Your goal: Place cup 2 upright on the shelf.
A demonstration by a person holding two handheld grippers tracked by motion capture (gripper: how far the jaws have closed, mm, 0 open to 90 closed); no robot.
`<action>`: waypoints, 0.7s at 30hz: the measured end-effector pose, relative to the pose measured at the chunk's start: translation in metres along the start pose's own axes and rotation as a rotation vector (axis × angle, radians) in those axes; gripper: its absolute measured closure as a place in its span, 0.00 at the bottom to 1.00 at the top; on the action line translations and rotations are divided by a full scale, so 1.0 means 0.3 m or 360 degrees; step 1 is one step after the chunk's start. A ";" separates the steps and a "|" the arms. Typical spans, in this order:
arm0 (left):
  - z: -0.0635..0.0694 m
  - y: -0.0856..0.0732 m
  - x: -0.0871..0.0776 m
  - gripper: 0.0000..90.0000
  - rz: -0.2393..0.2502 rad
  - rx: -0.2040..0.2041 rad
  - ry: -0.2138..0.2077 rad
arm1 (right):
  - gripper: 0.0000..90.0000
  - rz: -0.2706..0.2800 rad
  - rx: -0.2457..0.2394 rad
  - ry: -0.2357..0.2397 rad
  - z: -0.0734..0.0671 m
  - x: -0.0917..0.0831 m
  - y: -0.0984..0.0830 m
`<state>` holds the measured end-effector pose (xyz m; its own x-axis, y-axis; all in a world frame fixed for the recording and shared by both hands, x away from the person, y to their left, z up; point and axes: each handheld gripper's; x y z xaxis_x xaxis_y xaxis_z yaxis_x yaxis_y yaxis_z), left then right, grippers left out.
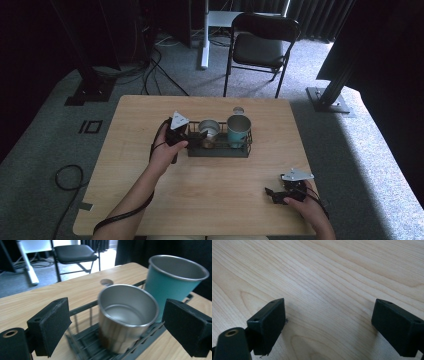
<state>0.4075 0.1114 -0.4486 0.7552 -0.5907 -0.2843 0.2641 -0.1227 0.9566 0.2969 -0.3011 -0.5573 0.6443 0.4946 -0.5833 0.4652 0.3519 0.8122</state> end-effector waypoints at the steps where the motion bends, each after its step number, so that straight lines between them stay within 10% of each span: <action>1: -0.006 -0.002 -0.007 0.10 0.0000 -0.0008 0.0003 | 0.13 0.0000 0.0000 0.0000 0.000 0.000 0.000; 21: -0.092 -0.048 -0.092 0.10 -0.0044 0.0004 0.0183 | 0.13 0.0000 0.0000 0.0000 0.000 0.000 0.000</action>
<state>0.3994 0.1513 -0.4561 0.8115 -0.4917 -0.3159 0.2843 -0.1401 0.9484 0.2969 -0.3011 -0.5573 0.6443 0.4948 -0.5831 0.4651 0.3518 0.8124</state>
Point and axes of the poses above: each handheld gripper's, and its own axes: x roughly forward along the jaws, y roughly out of its top, z roughly to its right, and after that the axes turned 8 degrees about z, right-handed
